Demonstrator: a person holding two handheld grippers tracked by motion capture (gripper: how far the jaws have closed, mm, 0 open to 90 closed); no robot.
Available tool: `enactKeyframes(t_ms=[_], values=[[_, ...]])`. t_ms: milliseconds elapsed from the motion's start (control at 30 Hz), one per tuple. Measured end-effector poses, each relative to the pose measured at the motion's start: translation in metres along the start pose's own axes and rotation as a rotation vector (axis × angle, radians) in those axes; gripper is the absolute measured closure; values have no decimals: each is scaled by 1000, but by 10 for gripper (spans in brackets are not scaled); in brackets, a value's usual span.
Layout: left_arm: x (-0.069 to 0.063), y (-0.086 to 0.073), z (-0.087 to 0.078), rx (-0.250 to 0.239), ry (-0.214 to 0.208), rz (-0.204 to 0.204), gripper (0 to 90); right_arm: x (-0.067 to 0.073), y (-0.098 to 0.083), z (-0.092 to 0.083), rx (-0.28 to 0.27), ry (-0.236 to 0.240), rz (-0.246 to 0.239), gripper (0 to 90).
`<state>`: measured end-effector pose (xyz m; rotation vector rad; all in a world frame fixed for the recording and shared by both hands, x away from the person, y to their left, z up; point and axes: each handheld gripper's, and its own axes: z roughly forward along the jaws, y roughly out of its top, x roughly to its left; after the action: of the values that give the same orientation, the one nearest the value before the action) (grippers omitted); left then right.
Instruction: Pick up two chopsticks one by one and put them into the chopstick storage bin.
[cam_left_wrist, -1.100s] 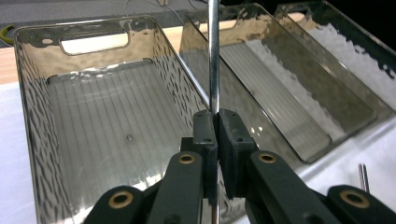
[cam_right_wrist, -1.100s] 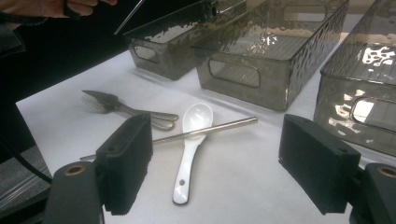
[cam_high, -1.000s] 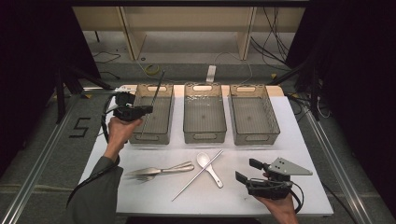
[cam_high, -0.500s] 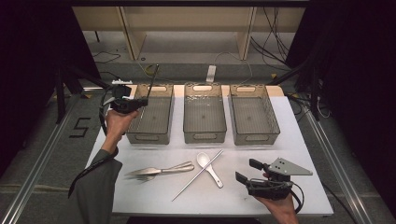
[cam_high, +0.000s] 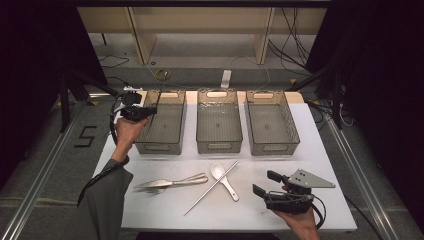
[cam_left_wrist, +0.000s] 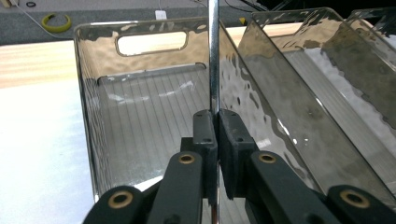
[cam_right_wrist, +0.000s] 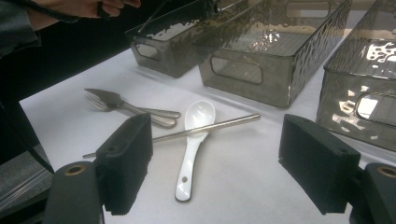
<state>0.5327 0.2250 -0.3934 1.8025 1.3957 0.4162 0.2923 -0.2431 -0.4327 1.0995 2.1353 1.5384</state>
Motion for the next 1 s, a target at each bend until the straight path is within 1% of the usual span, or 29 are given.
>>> enactKeyframes(t_ms=[133, 233, 267, 333, 367, 400, 433, 500, 533, 600, 667, 700, 767, 833, 867, 900, 933, 967, 1000], values=[[0, -5, 7, 21, 12, 2, 853, 0, 0, 0, 0, 2, -1, 268], [1, -8, 12, 28, 10, -20, 852, 0, 0, 0, 2, 0, 0, 268], [1, -9, 13, 34, 8, -16, 852, 0, 0, 0, 2, 0, 0, 268], [0, -10, 15, 48, 22, -12, 846, 0, 0, -1, -1, -2, -2, 268], [0, -11, 16, 55, 29, -18, 839, 0, 0, -1, -3, -1, 0, 268], [0, -11, 17, 64, 26, -19, 833, 0, 0, -1, -2, -2, 1, 268], [-1, -11, 17, 68, 19, -22, 780, 0, 0, -1, -2, -3, 1, 267], [-4, -10, 17, 82, 28, -2, 655, 0, 0, -1, -2, -2, 0, 268], [-6, -10, 15, 78, 28, 4, 622, 0, -1, -1, 1, 1, 3, 268], [-10, -8, 11, 74, 6, -2, 549, -1, -1, 0, 9, 0, 3, 264], [-16, -7, 5, 88, -18, 18, 468, 0, -1, -1, 6, -1, -1, 265], [-19, -6, 1, 94, -28, 28, 442, 0, -1, -1, 5, -1, -1, 265], [-27, -8, -7, 91, -54, 38, 384, -1, -1, -1, 6, -2, 1, 265], [-35, -12, -17, 76, -79, 48, 349, 0, 0, -2, 4, -1, -1, 265], [-40, -14, -21, 82, -98, 62, 340, 0, 0, -2, 4, -1, -5, 264], [-45, -17, -25, 95, -104, 75, 322, 0, 0, -2, 4, -3, -5, 265], [-48, -20, -28, 94, -110, 84, 298, 0, 0, -2, 5, -3, -5, 264], [-52, -24, -32, 83, -124, 81, 289, 0, -1, -1, 8, -4, -7, 264], [-55, -28, -34, 82, -141, 85, 281, 0, 0, -1, 9, -6, -8, 264]])
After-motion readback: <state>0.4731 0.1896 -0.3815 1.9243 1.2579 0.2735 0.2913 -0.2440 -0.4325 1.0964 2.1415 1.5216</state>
